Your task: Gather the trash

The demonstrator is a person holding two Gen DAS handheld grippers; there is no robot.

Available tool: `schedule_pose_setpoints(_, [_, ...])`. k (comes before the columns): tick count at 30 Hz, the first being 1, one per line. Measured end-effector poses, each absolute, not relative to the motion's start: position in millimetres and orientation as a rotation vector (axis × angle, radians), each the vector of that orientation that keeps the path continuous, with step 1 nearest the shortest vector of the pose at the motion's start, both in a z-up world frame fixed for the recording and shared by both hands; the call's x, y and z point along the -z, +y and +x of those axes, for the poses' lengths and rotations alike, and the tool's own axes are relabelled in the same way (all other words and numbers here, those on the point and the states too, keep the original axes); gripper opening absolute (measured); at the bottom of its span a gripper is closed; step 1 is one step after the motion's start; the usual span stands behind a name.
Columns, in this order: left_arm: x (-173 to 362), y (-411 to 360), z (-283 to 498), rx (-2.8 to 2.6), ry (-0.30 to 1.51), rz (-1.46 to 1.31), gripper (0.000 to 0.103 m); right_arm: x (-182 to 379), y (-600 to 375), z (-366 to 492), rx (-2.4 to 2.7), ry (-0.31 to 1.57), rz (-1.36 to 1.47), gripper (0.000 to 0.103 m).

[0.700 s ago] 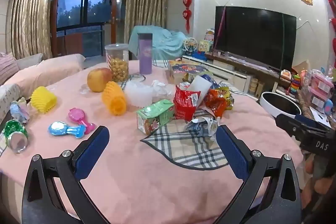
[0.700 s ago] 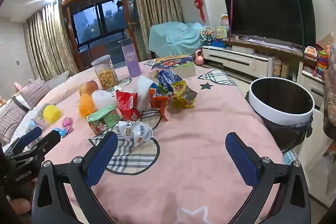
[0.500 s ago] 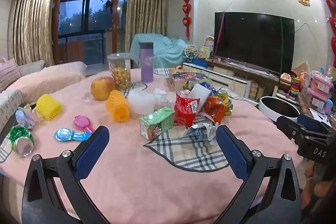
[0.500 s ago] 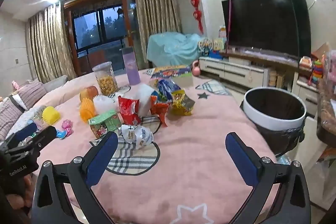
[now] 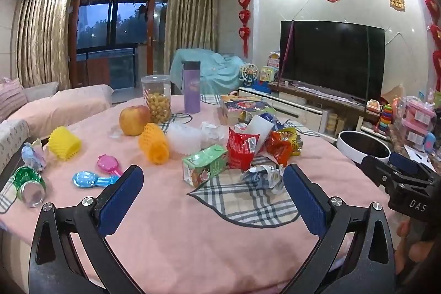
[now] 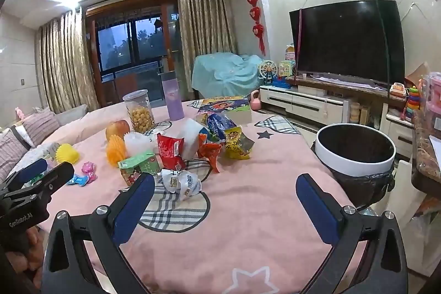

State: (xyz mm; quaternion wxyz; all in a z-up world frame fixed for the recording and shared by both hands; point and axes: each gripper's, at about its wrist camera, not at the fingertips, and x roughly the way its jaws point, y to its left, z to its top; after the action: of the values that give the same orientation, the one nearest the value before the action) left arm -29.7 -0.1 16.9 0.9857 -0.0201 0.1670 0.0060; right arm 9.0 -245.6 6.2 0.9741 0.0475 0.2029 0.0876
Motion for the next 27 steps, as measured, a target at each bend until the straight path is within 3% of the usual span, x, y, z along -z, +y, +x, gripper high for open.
schedule_pose_setpoints(27, [-11.7, 2.7, -26.9, -0.011, 0.351, -0.050, 0.103, -4.5, -240.4, 9.6, -0.216, 0.428, 0.118, 0.103])
